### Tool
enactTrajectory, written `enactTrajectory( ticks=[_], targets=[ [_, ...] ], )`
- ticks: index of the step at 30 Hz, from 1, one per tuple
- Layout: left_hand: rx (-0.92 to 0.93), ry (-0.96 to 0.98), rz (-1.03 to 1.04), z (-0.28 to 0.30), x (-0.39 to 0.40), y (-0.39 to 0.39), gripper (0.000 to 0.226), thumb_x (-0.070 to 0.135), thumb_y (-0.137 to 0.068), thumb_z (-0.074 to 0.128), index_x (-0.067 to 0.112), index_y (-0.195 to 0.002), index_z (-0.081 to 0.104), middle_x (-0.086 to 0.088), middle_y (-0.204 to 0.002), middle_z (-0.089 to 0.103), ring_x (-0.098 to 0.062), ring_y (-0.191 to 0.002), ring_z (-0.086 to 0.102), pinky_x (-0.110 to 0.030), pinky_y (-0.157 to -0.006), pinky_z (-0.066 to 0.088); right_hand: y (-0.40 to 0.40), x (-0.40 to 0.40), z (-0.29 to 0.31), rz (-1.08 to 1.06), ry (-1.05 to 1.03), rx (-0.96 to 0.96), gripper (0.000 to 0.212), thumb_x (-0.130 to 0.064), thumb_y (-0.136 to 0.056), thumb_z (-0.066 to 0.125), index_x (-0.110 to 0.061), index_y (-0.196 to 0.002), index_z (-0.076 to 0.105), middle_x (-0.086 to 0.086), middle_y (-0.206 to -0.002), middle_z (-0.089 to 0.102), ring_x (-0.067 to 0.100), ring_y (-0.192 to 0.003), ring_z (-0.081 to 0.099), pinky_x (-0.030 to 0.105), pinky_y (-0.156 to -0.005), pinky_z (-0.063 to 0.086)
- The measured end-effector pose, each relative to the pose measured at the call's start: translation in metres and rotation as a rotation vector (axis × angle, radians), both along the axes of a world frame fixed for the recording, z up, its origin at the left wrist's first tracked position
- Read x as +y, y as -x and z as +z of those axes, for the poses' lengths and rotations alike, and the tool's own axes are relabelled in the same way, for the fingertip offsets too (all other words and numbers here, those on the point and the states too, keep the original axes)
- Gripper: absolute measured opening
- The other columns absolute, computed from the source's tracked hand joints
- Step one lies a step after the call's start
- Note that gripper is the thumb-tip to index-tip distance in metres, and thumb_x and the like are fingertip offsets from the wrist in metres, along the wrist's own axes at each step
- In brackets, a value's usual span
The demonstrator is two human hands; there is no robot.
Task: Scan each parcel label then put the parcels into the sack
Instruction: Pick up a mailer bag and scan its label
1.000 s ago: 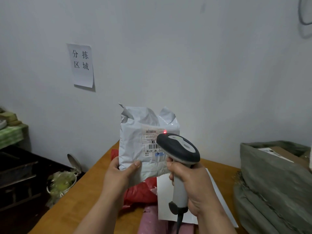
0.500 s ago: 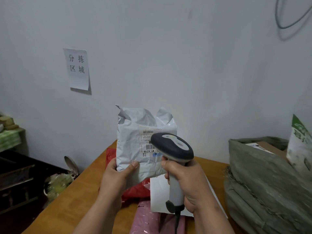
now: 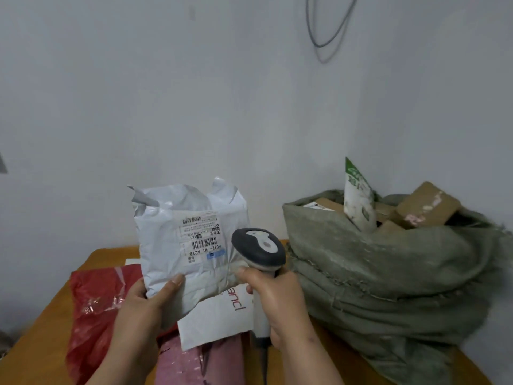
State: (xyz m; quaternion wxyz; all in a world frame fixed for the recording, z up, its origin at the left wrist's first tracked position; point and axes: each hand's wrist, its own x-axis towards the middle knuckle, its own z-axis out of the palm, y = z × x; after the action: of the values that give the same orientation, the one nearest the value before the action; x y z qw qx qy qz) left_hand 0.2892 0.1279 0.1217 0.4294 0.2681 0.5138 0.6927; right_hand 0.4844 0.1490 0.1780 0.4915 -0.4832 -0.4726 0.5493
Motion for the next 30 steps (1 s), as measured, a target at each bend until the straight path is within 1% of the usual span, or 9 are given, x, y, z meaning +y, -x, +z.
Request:
enactTrajectory(
  ticks=[7,11,16,18,20,23,25,27,30],
  targets=[
    [0.125,0.013,-0.070,0.006,0.033,-0.065,0.034,0.024,-0.082,0.079,0.022,-0.113,0.067,-0.008,-0.108,0.074,-0.037,-0.099,0.070,-0.066,-0.090,0.052,-0.063,0.001,-0.002,-0.130,0.040,0.050,0.016,-0.012,-0.079,0.080,-0.010,-0.090,0.069,-0.016,-0.049,0.065,-0.009,-0.048,0.061,0.006,-0.034,0.037],
    [0.246,-0.060,-0.109,0.029,0.069,-0.122,0.025,0.028,-0.088,0.073,0.031,-0.111,0.064,0.004,-0.107,0.072,-0.026,-0.096,0.068,-0.049,-0.076,0.059,-0.104,0.018,0.003,-0.274,0.030,0.039,0.031,-0.026,-0.074,0.084,-0.016,-0.101,0.071,-0.006,-0.079,0.072,0.007,-0.073,0.066,0.019,-0.052,0.044],
    [0.377,-0.202,-0.120,0.067,0.137,-0.213,0.037,0.026,-0.092,0.067,0.035,-0.125,0.052,0.014,-0.109,0.064,-0.010,-0.098,0.063,-0.027,-0.072,0.050,-0.177,0.063,0.016,-0.399,-0.035,0.124,0.039,-0.025,-0.074,0.085,-0.015,-0.108,0.068,0.004,-0.099,0.072,0.015,-0.087,0.065,0.025,-0.062,0.044],
    [0.442,-0.232,-0.118,0.081,0.169,-0.254,0.053,0.024,-0.094,0.062,0.035,-0.140,0.040,0.016,-0.115,0.060,-0.004,-0.099,0.059,-0.023,-0.073,0.045,-0.213,0.087,0.021,-0.433,-0.049,0.163,0.040,-0.024,-0.075,0.085,-0.013,-0.110,0.069,0.003,-0.099,0.073,0.017,-0.091,0.066,0.028,-0.068,0.047],
    [0.522,-0.226,-0.114,0.093,0.200,-0.292,0.066,0.023,-0.096,0.057,0.035,-0.152,0.023,0.011,-0.118,0.056,-0.010,-0.096,0.058,-0.025,-0.075,0.042,-0.246,0.109,0.026,-0.454,-0.062,0.198,0.038,-0.022,-0.076,0.085,-0.011,-0.109,0.072,0.001,-0.094,0.074,0.016,-0.089,0.068,0.029,-0.068,0.048],
    [0.657,-0.160,-0.104,0.103,0.243,-0.339,0.074,0.024,-0.099,0.056,0.031,-0.155,0.009,0.015,-0.098,0.053,-0.007,-0.079,0.057,-0.019,-0.063,0.039,-0.287,0.140,0.030,-0.473,-0.084,0.195,0.034,-0.021,-0.077,0.084,-0.008,-0.107,0.074,0.000,-0.088,0.074,0.016,-0.085,0.069,0.025,-0.064,0.047],
    [0.736,-0.135,-0.083,0.104,0.266,-0.362,0.074,0.020,-0.098,0.059,0.026,-0.155,0.013,0.018,-0.099,0.050,-0.004,-0.077,0.053,-0.013,-0.059,0.035,-0.308,0.158,0.030,-0.461,-0.094,0.197,0.030,-0.020,-0.078,0.084,-0.011,-0.105,0.075,0.000,-0.087,0.075,0.017,-0.087,0.070,0.022,-0.064,0.048],
    [0.809,-0.104,-0.103,0.101,0.286,-0.381,0.069,0.014,-0.095,0.061,0.022,-0.152,0.023,0.004,-0.116,0.053,-0.013,-0.092,0.053,-0.019,-0.071,0.039,-0.324,0.173,0.028,-0.429,-0.094,0.199,0.027,-0.019,-0.077,0.084,-0.016,-0.102,0.075,-0.003,-0.085,0.076,0.012,-0.083,0.071,0.015,-0.059,0.049],
    [0.926,0.026,-0.194,0.090,0.307,-0.403,0.052,0.015,-0.098,0.054,0.031,-0.143,0.034,-0.007,-0.128,0.057,-0.022,-0.099,0.058,-0.027,-0.071,0.048,-0.337,0.189,0.022,-0.382,-0.099,0.189,0.028,-0.020,-0.075,0.085,-0.021,-0.099,0.072,-0.003,-0.088,0.077,0.003,-0.077,0.069,0.007,-0.053,0.046]
  ],
)
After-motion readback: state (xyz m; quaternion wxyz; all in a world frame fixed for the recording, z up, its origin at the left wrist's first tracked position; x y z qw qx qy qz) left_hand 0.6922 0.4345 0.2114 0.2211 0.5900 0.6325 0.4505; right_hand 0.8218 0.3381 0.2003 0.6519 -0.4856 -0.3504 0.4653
